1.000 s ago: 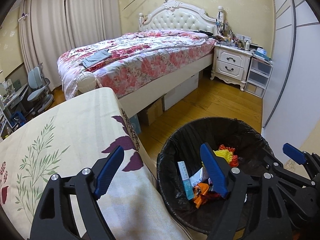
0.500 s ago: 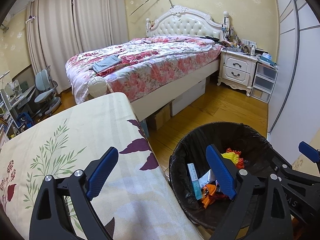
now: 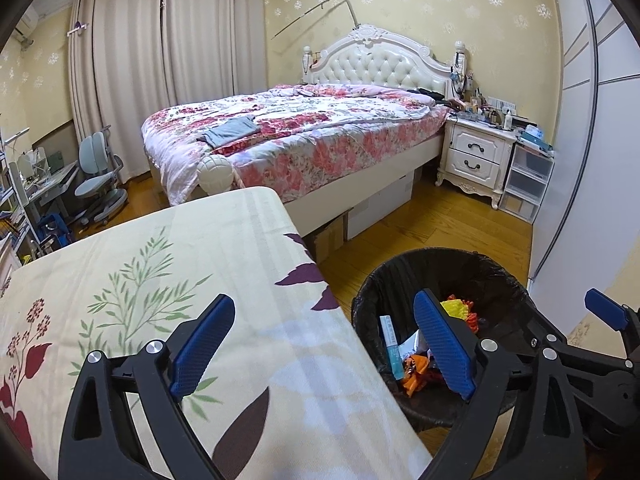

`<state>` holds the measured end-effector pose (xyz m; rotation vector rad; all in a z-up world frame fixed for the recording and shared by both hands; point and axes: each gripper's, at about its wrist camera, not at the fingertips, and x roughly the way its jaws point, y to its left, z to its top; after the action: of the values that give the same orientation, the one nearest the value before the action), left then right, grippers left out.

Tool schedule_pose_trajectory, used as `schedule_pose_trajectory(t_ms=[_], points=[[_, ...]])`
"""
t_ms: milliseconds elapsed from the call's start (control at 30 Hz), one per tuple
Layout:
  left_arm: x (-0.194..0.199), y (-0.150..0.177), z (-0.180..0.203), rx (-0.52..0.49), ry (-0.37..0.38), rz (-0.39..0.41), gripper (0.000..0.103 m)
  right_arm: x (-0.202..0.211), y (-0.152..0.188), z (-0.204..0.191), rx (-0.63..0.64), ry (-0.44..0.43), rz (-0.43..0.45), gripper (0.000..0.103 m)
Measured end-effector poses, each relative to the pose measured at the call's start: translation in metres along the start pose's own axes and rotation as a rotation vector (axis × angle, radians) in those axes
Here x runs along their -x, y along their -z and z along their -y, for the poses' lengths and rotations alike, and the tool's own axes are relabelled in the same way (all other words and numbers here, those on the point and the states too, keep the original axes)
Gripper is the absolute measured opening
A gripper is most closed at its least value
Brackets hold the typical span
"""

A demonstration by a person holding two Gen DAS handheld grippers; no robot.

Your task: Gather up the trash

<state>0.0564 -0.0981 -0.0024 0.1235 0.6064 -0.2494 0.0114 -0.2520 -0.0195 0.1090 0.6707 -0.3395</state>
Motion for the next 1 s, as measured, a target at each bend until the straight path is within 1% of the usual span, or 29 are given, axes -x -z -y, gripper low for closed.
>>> schedule_pose_trajectory(t_ms=[167,533,733,1000], points=[[0.016,0.006,-0.012,0.021,-0.02,0.01,0.091,0.015,0.005,-0.007,0.004,-0.025,0.0,0.092],[0.055,0.019,-0.039,0.045,-0.062,0.047,0.091,0.052,0.023,-0.022,0.034,-0.052,0.022,0.092],[0.067,0.031,-0.049,0.054,-0.084,0.049,0.091,0.068,0.026,-0.026,0.042,-0.06,0.042,0.092],[0.075,0.034,-0.057,0.07,-0.089,0.056,0.091,0.078,0.025,-0.03,0.053,-0.066,0.063,0.092]])
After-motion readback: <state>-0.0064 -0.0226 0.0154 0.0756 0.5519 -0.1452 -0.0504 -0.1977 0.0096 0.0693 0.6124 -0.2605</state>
